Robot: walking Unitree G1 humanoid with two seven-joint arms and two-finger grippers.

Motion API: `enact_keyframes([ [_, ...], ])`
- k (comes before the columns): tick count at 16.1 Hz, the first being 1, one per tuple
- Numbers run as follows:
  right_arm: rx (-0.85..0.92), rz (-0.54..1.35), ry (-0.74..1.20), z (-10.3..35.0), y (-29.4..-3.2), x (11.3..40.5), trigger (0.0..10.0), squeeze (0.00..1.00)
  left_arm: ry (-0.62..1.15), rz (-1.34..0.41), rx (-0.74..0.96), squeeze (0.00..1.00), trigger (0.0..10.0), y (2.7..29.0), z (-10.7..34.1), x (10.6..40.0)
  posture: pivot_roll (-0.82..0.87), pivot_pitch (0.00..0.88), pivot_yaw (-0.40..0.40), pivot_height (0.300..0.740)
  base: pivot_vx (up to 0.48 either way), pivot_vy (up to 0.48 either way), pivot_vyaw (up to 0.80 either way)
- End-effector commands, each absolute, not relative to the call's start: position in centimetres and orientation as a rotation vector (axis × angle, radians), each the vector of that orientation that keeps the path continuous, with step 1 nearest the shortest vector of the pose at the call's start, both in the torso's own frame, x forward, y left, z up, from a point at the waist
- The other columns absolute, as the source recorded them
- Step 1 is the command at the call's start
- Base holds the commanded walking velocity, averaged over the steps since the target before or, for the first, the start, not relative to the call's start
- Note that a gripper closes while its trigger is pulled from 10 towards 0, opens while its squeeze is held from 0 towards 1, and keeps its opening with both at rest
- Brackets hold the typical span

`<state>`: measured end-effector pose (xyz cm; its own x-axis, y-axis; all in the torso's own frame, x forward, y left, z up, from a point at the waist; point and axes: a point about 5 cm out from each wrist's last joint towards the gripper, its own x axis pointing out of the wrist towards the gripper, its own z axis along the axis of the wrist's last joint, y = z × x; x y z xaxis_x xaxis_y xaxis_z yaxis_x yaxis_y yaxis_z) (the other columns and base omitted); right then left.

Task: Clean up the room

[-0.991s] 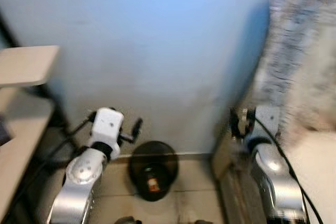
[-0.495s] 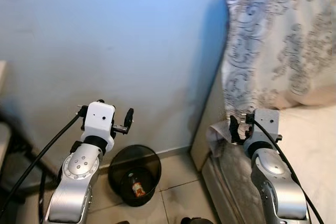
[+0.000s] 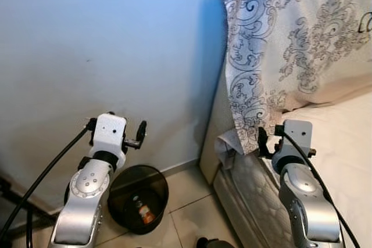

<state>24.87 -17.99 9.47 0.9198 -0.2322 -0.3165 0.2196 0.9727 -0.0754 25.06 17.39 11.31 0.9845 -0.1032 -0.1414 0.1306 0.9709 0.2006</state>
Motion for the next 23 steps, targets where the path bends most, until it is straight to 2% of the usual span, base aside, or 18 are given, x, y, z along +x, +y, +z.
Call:
enact_keyframes([
  [1,-0.022,-0.251,0.33,9.39,-18.11,24.99,10.0,1.0,0.11,-0.12,0.217,0.0,10.0,17.15,11.78,25.2,0.1,0.0,-0.015,0.74,0.0,0.0,-0.73],
  [8,-0.042,-0.231,0.347,9.03,-17.38,25.03,10.0,1.0,0.105,-0.135,0.198,0.0,10.0,16.89,11.94,25.27,0.09,0.0,0.043,0.74,0.0,0.0,-0.72],
  [16,-0.073,-0.235,0.355,9.11,-18.03,24.35,10.0,1.0,0.118,-0.128,0.165,0.0,10.0,16.36,11.42,25.25,0.06,0.0,0.035,0.74,0.0,0.0,-0.73],
  [23,-0.08,-0.222,0.352,9.28,-17.92,24.86,10.0,1.0,0.103,-0.1,0.162,0.0,10.0,16.43,11.51,25.47,0.07,0.0,0.015,0.74,0.0,0.0,-0.73],
])
